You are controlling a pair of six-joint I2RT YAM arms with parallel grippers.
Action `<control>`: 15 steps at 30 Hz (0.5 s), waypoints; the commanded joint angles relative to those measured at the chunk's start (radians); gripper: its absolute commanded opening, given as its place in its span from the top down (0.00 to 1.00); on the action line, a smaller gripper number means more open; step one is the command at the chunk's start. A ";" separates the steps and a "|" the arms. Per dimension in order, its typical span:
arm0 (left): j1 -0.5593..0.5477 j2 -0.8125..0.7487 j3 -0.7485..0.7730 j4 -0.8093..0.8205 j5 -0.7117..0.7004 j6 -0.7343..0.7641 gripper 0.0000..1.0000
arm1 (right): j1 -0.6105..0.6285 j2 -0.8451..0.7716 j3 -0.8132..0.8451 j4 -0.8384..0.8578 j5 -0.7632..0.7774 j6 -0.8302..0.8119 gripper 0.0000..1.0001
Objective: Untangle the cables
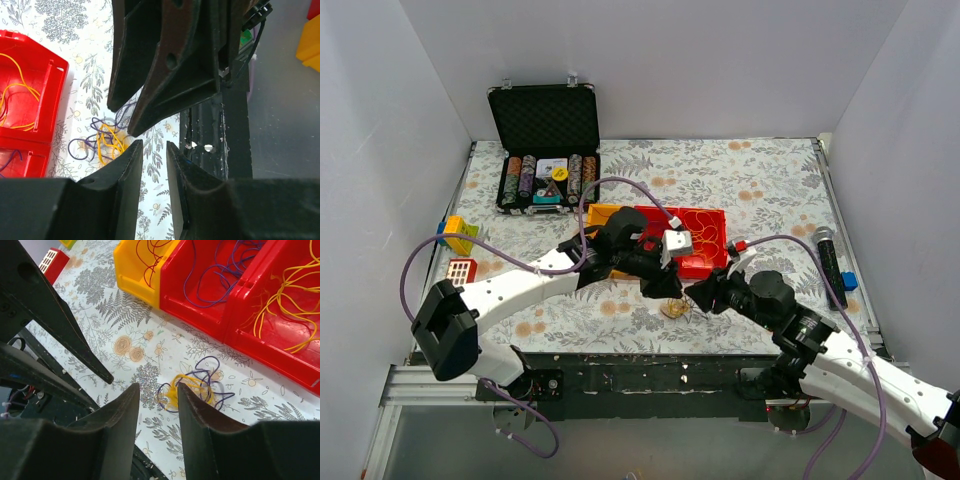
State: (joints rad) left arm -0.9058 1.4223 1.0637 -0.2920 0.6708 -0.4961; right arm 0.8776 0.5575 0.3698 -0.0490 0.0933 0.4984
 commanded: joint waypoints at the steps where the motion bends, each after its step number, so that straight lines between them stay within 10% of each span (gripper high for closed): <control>1: -0.004 -0.052 0.056 -0.019 0.047 0.025 0.75 | 0.003 0.027 0.055 0.081 -0.035 0.011 0.58; 7: -0.004 -0.059 0.039 -0.019 -0.010 0.057 0.89 | 0.003 0.025 0.044 0.066 -0.023 0.016 0.66; 15: -0.004 -0.037 -0.171 0.105 -0.204 0.093 0.42 | 0.004 -0.030 0.018 -0.025 0.043 0.031 0.66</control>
State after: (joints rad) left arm -0.9066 1.3914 0.9703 -0.2600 0.5751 -0.4202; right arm 0.8776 0.5648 0.3786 -0.0586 0.0937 0.5171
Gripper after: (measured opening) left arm 0.523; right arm 0.339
